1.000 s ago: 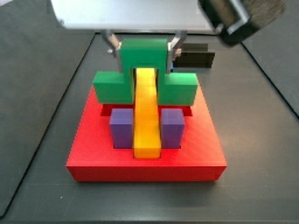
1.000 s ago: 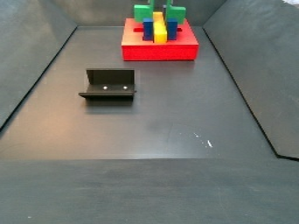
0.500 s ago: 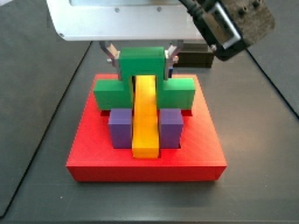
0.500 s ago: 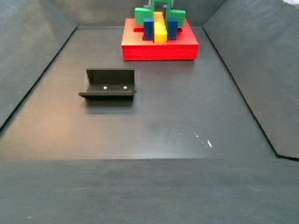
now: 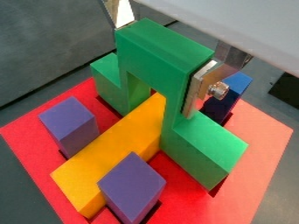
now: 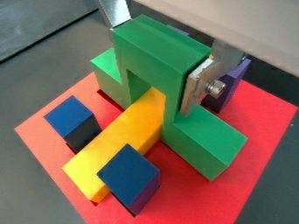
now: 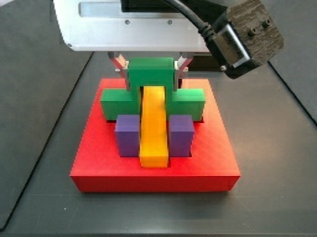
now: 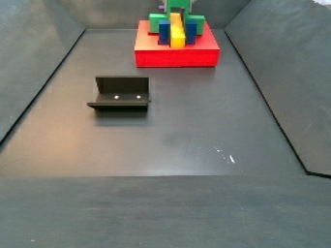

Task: Pick up the green object. Move up. Move to above the board. Insert the green object.
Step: Insert the green object.

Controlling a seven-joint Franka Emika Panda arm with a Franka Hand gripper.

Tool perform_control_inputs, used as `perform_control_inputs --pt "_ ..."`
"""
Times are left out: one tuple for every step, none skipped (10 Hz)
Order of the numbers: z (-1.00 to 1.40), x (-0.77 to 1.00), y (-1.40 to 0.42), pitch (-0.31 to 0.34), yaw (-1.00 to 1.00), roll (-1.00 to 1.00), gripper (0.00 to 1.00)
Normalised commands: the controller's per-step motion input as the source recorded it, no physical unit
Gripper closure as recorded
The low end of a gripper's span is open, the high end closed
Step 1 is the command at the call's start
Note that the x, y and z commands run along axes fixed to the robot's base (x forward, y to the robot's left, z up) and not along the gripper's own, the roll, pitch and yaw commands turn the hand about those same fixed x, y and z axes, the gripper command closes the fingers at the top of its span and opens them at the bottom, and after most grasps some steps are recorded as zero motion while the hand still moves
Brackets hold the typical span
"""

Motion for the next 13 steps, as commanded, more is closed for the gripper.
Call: perform_control_inputs --pt "-0.11 0.19 -0.03 0.021 0.00 0.10 1.00" --pt "-0.14 0.22 0.00 0.033 0.00 0.12 1.00" --pt "-0.21 0.17 0.00 0.050 0.00 0.17 1.00" --pt "-0.26 0.17 0.00 0.060 0.00 0.20 1.00" --pt "-0.21 0.15 0.00 0.029 0.00 0.14 1.00" --pt "-0.17 0.14 0.00 0.000 0.00 0.05 1.00" --pt "-0.16 0.03 0.04 -0.010 0.00 0.00 1.00" --pt "-0.15 0.03 0.14 -0.040 0.00 -0.09 1.00" --pt "-0.13 0.07 0.16 -0.034 0.00 -0.11 1.00" --pt "-0.09 0.10 0.15 -0.020 0.00 -0.11 1.00" --pt "-0.08 0.03 0.01 -0.027 0.00 -0.09 1.00" --pt "-0.09 0.00 0.00 -0.051 0.00 -0.03 1.00" --pt "0.00 -0.06 -0.17 -0.031 0.00 0.00 1.00"
